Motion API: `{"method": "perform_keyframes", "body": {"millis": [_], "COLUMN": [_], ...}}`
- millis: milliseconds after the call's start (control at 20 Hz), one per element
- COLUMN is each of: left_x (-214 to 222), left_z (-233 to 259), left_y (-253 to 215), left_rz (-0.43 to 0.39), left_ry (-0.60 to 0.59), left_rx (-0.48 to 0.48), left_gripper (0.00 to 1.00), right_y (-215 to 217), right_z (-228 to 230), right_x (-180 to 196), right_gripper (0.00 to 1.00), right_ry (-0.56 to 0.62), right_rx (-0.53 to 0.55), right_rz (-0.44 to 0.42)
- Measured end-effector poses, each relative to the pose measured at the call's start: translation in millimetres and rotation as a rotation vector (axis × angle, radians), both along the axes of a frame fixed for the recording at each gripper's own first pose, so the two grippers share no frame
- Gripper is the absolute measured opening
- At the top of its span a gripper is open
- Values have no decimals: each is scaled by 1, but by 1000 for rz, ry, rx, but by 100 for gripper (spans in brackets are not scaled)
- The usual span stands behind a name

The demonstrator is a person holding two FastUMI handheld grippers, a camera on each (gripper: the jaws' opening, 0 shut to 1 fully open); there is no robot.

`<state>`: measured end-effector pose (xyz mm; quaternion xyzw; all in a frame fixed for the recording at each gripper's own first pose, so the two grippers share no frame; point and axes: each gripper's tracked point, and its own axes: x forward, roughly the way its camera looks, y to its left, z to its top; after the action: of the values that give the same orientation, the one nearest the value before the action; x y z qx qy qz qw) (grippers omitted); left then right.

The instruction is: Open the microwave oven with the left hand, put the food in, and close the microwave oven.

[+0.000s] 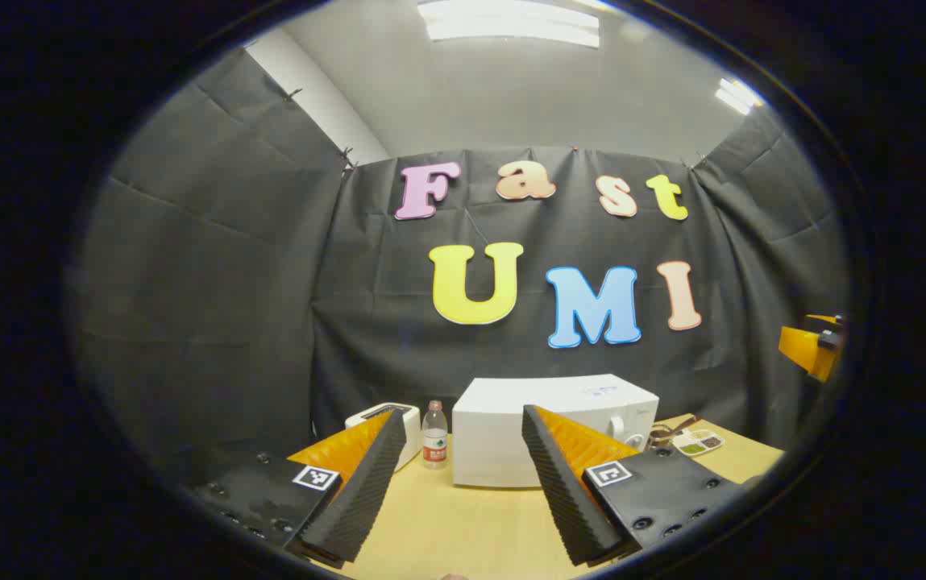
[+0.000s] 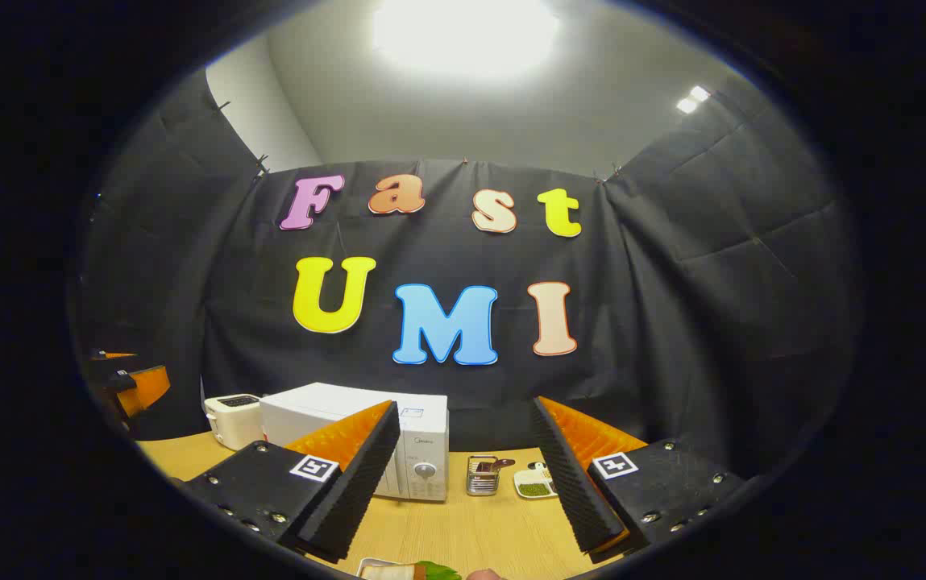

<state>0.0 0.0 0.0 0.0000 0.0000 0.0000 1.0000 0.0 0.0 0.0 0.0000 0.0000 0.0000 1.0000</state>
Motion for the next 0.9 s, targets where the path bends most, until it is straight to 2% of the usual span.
{"method": "perform_keyframes", "body": {"millis": [900], "left_x": [-4], "left_z": [0], "left_y": [-36], "left_rz": [-10], "left_ry": [-3], "left_rx": [7], "left_gripper": [95], "right_y": [-26], "right_z": [0], "right_x": [-4], "right_gripper": [99], "right_ry": [2], "right_rx": [4], "right_rz": [14]}}
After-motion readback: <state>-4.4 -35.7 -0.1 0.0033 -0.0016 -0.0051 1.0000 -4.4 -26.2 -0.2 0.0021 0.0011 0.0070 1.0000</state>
